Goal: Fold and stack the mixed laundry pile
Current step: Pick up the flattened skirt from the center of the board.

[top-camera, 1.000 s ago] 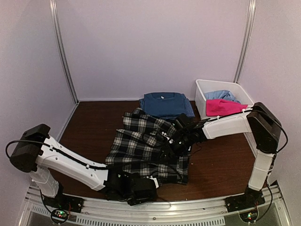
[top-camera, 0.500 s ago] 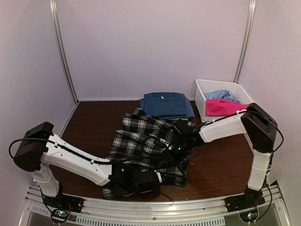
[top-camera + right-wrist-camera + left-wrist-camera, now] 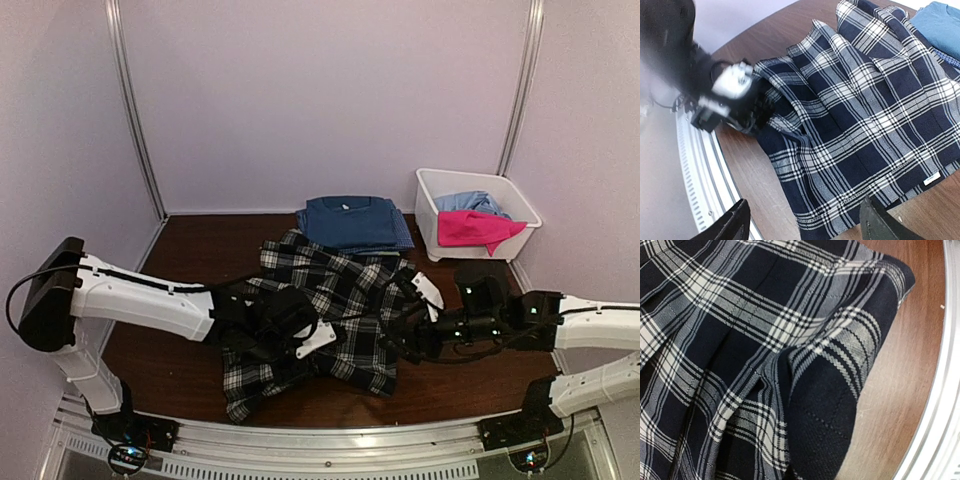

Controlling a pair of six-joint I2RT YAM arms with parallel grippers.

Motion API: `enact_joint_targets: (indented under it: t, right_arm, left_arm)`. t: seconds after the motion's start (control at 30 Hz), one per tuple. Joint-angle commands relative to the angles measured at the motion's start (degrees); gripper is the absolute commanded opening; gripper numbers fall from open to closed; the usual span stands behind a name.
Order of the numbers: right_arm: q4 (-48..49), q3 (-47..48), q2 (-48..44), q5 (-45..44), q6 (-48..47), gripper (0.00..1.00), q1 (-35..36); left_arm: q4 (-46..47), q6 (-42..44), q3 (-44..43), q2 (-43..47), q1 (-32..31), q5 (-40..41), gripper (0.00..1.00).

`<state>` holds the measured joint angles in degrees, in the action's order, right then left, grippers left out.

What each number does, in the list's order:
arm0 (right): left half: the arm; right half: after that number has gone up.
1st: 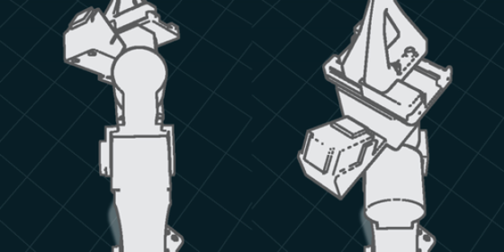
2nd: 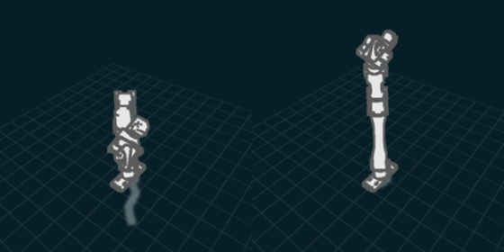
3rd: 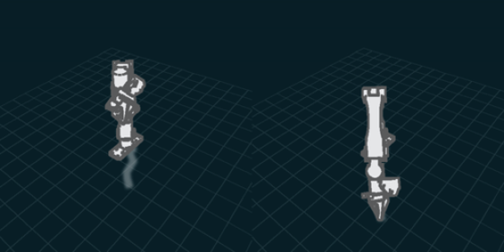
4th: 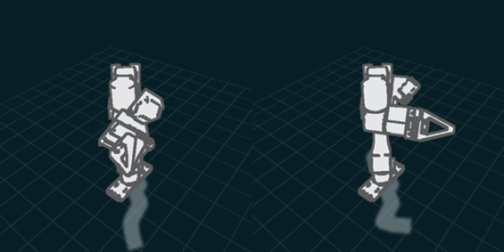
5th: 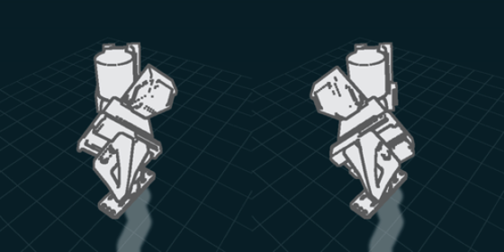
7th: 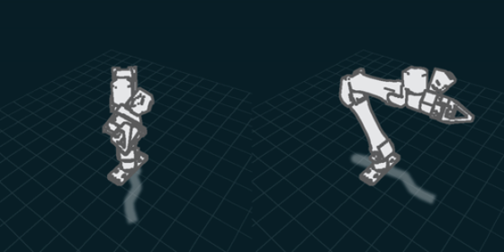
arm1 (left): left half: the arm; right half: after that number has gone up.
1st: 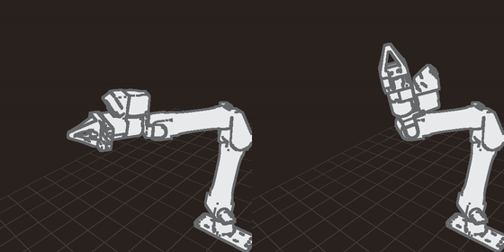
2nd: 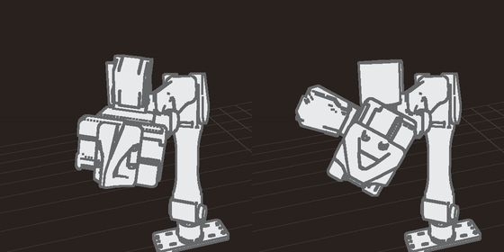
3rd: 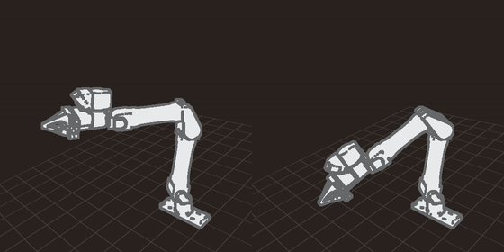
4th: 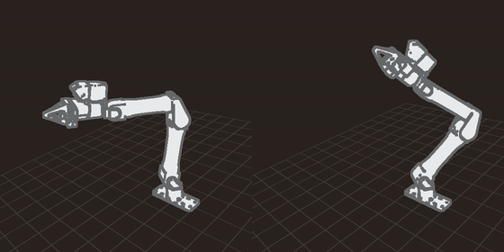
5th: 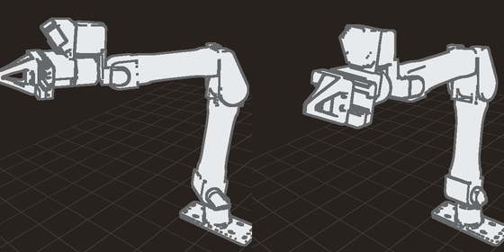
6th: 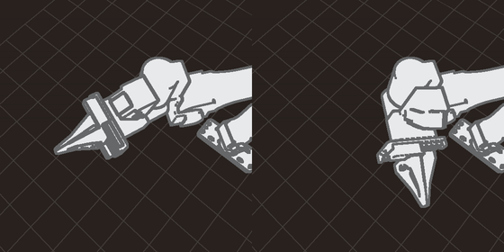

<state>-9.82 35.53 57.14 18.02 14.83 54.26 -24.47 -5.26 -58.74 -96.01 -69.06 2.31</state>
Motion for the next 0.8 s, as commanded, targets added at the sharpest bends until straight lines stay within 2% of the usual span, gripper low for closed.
enact_joint_targets:
  t: [0.0,0.17,0.33,0.67,0.77]
  right_arm:
    - [-3.0,0.1,3.1,-16.1,-5.0,0.77,7.3]
    - [-0.5,-0.2,8.9,-27.9,-6.3,0.79,15.2]
    - [2.3,0.7,16.4,-33.1,-8.3,0.88,19.7]
    - [-0.9,6.6,31.5,-42.3,-5.8,0.88,23.7]
    - [-3.3,7.6,33.6,-47.2,-3.9,0.82,23.9]
  left_arm:
    - [-0.3,2.2,-5.0,-0.2,4.5,-13.8,0.04]
    - [-1.0,2.3,-7.2,-2.6,8.1,-20.7,0.06]
    - [-1.0,1.6,-8.3,-4.7,10.5,-25.3,0.07]
    - [0.3,-0.9,-7.1,-5.0,14.9,-30.7,0.09]
    - [-0.1,-0.8,-7.1,-4.8,15.2,-31.1,0.11]
